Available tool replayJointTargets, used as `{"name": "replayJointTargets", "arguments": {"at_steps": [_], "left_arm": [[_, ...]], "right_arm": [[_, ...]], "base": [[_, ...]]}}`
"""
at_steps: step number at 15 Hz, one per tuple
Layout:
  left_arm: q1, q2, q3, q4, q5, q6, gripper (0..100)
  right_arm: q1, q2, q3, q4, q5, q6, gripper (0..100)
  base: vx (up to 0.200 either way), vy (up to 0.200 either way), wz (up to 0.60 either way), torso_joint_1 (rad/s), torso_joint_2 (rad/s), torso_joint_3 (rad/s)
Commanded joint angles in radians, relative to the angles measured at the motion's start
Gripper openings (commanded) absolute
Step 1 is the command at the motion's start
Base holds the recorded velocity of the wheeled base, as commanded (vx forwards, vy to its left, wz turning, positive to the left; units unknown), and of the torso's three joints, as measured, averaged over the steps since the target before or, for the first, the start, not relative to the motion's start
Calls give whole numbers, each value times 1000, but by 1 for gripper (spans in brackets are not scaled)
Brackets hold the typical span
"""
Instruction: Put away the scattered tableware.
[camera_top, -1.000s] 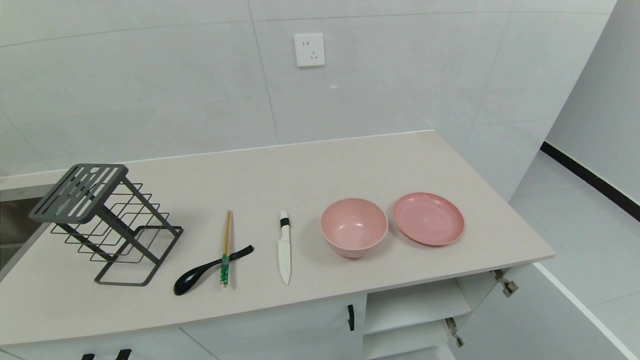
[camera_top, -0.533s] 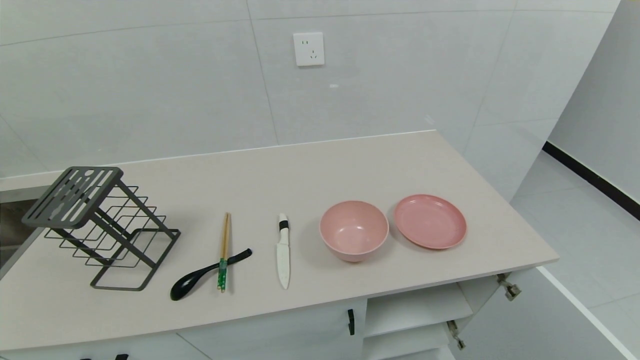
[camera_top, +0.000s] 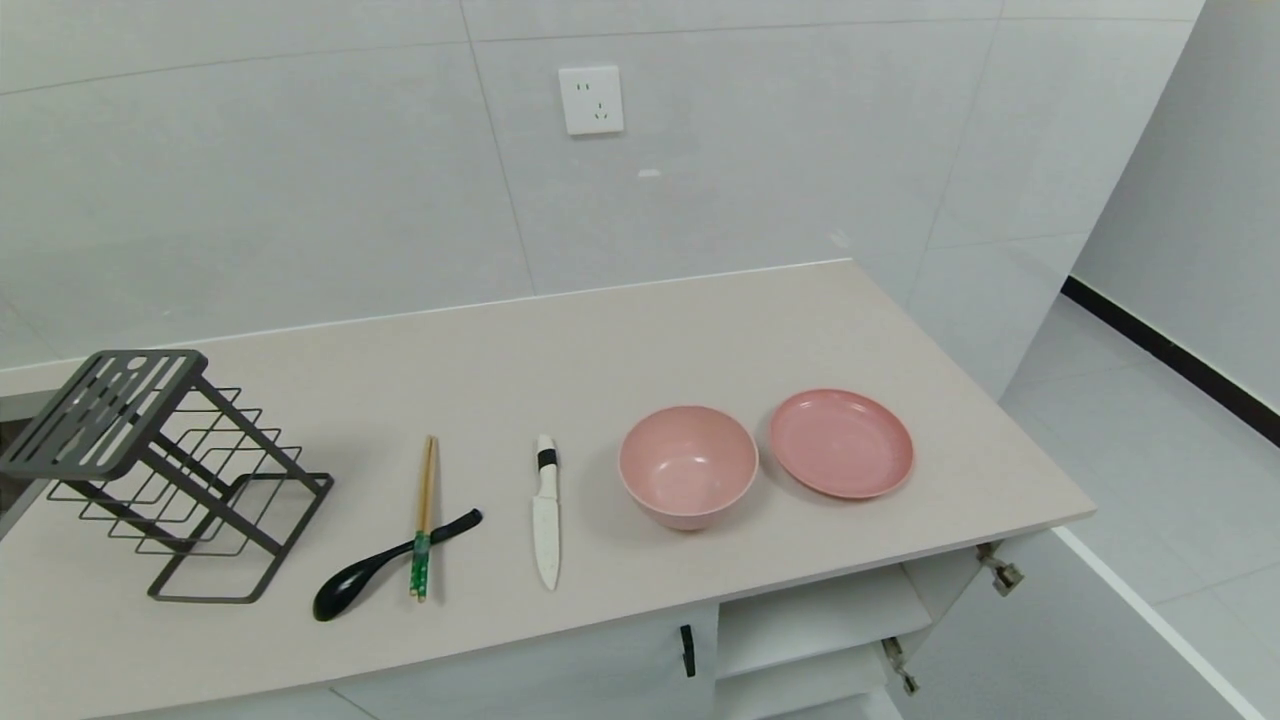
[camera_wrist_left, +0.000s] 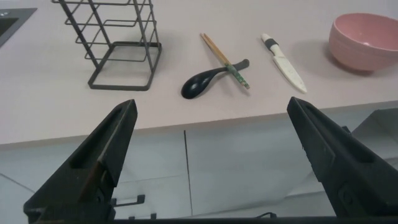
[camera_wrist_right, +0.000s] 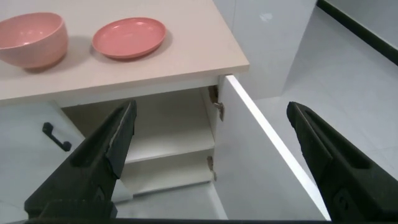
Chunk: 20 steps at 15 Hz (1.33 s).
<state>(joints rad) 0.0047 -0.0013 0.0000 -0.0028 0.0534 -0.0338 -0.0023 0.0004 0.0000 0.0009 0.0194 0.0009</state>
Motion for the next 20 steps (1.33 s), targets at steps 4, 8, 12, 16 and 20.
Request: {"name": "replayJointTargets", "arguments": {"at_steps": [4, 8, 12, 16, 20], "left_arm": [[0, 1, 0, 0, 0, 0, 100], [0, 1, 0, 0, 0, -3, 100], [0, 1, 0, 0, 0, -1, 100], [0, 1, 0, -2, -1, 0, 100], [0, 1, 0, -2, -1, -1, 100]], "right_arm": [[-1, 0, 0, 1, 1, -1, 100], [-1, 0, 0, 1, 1, 2, 100], [-1, 0, 0, 1, 1, 1, 100], [-1, 0, 0, -2, -2, 13, 100], [-1, 0, 0, -16, -19, 21, 100]], "base": [[50, 0, 0, 1, 1, 1], [100, 0, 0, 0, 2, 1], [0, 0, 0, 0, 0, 0], [0, 0, 0, 0, 0, 0], [0, 0, 0, 0, 0, 0]]}}
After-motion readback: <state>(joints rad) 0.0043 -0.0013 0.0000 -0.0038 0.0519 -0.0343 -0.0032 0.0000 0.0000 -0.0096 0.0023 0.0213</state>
